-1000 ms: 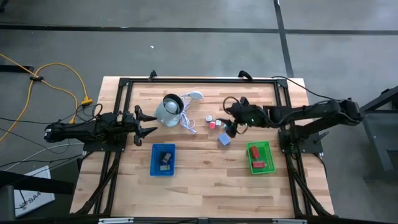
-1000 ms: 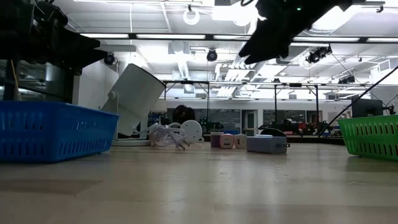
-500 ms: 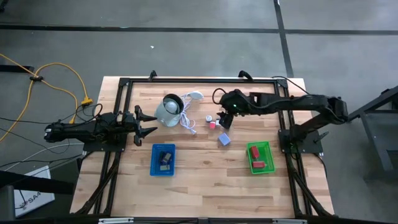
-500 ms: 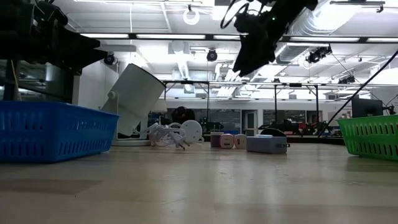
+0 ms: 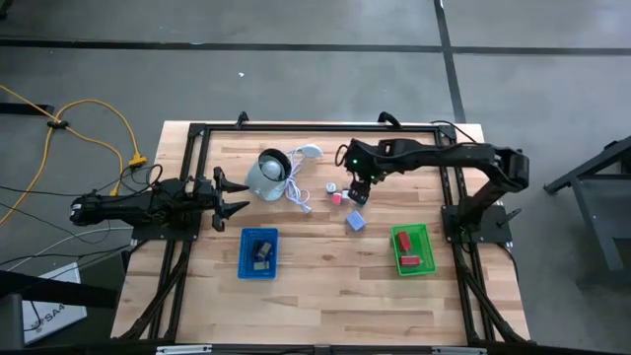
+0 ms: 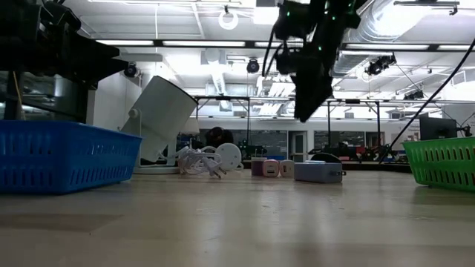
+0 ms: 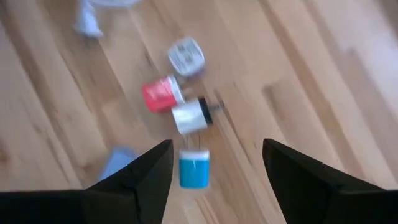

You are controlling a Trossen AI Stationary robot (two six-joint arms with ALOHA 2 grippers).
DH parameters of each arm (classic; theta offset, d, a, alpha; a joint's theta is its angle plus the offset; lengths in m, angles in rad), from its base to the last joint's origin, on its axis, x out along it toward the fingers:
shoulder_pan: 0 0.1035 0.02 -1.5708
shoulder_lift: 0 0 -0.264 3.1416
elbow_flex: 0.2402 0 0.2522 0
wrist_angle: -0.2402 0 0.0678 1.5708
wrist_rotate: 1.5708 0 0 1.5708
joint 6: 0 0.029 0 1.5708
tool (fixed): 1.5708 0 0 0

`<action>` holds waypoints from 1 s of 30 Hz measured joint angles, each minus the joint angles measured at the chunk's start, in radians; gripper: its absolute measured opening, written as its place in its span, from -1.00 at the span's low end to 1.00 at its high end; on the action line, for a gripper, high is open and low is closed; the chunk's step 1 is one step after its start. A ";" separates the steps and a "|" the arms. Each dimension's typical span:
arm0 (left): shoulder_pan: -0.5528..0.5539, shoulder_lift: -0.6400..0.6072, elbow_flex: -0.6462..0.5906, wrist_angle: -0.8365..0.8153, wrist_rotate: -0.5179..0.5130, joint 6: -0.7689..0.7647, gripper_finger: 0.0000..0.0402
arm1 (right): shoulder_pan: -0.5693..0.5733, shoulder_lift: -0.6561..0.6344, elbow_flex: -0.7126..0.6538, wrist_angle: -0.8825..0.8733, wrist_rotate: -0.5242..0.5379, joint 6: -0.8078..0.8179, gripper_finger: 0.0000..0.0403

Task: Pick & Place Office items
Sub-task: Put the blue charger adapter into the green bin

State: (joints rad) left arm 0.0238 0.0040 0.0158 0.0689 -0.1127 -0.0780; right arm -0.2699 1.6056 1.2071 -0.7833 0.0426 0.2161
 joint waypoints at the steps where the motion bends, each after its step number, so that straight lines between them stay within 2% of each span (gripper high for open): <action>1: 0.000 0.000 0.000 0.000 0.000 0.000 0.06 | -0.003 0.010 0.000 -0.013 -0.001 0.000 0.17; 8: 0.000 0.000 0.000 0.000 0.000 0.000 0.06 | -0.013 0.060 -0.001 -0.052 -0.077 0.000 0.17; 30: 0.000 0.000 0.000 0.000 0.000 0.000 0.06 | 0.055 0.080 -0.015 -0.043 -0.019 0.009 0.17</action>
State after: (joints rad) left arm 0.0238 0.0041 0.0158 0.0686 -0.1126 -0.0780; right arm -0.2150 1.6858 1.1919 -0.8259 0.0235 0.2255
